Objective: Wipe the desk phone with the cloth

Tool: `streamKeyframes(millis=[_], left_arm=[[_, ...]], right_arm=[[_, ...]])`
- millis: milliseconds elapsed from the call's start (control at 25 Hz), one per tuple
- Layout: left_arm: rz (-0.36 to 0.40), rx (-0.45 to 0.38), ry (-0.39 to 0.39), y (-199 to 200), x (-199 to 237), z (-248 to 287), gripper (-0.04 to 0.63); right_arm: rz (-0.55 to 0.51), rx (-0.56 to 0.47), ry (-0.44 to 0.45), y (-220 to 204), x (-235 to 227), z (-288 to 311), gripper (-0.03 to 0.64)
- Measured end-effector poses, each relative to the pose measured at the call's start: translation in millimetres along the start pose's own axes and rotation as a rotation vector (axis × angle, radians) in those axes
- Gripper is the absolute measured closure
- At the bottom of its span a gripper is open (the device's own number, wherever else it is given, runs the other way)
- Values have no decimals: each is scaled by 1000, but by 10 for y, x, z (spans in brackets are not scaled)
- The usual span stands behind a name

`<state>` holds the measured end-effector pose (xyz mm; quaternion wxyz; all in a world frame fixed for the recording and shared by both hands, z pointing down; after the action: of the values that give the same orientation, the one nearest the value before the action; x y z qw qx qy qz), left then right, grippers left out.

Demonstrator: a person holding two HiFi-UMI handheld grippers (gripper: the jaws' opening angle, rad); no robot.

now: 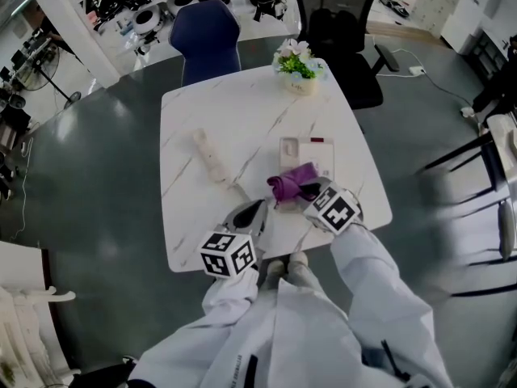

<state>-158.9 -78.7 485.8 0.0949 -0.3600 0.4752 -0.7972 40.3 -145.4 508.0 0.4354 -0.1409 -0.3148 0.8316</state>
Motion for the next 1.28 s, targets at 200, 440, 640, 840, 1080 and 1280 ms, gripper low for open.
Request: streamKeyframes(millis=[200, 440, 640, 840, 1080, 1280], left_arm=[[5, 0, -6, -26, -26, -23, 597], [10, 0, -9, -48, -79, -58, 597], [13, 1, -9, -53, -112, -93, 597], [19, -1, -12, -56, -138, -113, 597], [22, -7, -7, -52, -142, -134, 597], [28, -16, -8, -15, -133, -131, 597]], right_arm=[[1, 10, 16, -44, 73, -4, 584], [2, 23, 45, -103, 159, -38, 584], [0, 33, 56, -125, 219, -58, 584], [0, 46, 67, -144, 260, -71, 584], [-2, 49, 84, -192, 292, -53, 584], [-1, 48, 87, -235, 305, -29, 584]])
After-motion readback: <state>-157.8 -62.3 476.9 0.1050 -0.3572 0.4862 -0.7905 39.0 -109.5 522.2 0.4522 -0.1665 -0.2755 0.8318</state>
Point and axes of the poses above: the fingertips, and each gripper's own axes: z forward along the fingers, x to its left, y out of its top, the point moved 10 cm from there along -z, backward along the fingers, and after that the axes turned 3 degrees about -y, right-handed, at the moved point
